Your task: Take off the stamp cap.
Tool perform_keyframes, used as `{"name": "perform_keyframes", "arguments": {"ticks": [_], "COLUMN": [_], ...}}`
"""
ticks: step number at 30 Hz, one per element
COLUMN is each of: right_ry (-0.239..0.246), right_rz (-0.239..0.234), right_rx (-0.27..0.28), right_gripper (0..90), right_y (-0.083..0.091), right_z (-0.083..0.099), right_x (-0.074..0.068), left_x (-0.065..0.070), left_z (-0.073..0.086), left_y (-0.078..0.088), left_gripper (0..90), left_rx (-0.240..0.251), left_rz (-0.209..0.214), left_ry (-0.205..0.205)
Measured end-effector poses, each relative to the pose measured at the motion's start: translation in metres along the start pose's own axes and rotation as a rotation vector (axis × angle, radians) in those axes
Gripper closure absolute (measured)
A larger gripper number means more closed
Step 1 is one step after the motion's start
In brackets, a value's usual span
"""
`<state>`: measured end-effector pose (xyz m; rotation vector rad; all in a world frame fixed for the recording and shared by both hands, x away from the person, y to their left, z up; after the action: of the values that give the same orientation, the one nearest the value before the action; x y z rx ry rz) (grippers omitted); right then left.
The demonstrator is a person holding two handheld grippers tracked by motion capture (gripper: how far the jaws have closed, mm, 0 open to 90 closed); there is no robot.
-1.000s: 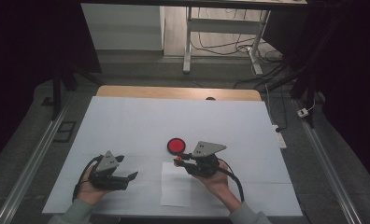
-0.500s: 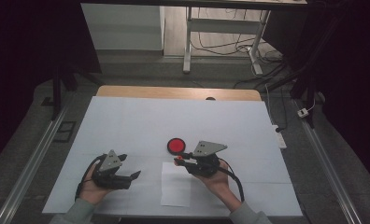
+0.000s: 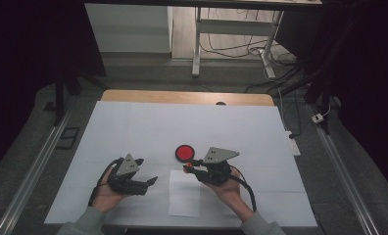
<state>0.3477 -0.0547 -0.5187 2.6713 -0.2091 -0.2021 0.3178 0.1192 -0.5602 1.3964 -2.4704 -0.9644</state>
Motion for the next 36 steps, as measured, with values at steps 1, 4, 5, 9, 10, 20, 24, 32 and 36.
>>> {"name": "perform_keyframes", "arguments": {"ticks": [1,4,5,9,10,20,24,32,36], "right_ry": [0.000,0.002,0.002,0.003,0.002,0.002,0.003,0.003,0.001], "right_rz": [0.000,0.001,0.001,0.003,0.003,0.005,0.003,0.004,0.004], "right_rx": [0.000,0.001,0.002,0.002,0.007,0.002,-0.001,0.004,0.002], "right_gripper": [72.0,72.0,72.0,72.0,72.0,72.0,72.0,72.0,72.0], "right_y": [0.000,0.001,0.001,0.001,0.000,0.001,0.000,0.000,0.001], "right_z": [0.000,-0.001,-0.001,-0.001,-0.001,-0.001,0.000,-0.001,-0.001], "right_x": [0.000,0.000,0.000,0.000,0.000,0.000,0.000,0.000,0.000], "left_x": [0.001,0.003,0.004,0.009,0.010,0.026,0.033,0.045,0.053], "left_z": [-0.001,-0.004,-0.005,-0.010,-0.012,-0.025,-0.029,-0.037,-0.042], "left_y": [-0.001,-0.005,-0.006,-0.011,-0.013,-0.021,-0.024,-0.028,-0.032], "left_gripper": [20.1,20.2,20.3,20.5,20.5,20.6,20.7,21.6,21.6], "left_rx": [-0.001,-0.002,-0.002,0.001,0.002,0.011,0.014,0.021,0.024], "left_rz": [0.000,0.004,0.005,0.015,0.015,0.048,0.059,0.090,0.109], "left_ry": [-0.002,0.003,0.006,-0.003,-0.006,-0.020,-0.030,-0.040,-0.052]}}
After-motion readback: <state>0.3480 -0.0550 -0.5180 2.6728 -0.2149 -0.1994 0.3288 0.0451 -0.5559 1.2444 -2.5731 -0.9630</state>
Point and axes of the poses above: each handheld gripper's, and its own axes: y roughly backward along the jaws, z roughly out of its underside, x roughly to its right, the point moved 9 cm from there along -y, roughly forward along the jaws, and after that the axes turned 14 degrees about -z, right-handed, at the moved point
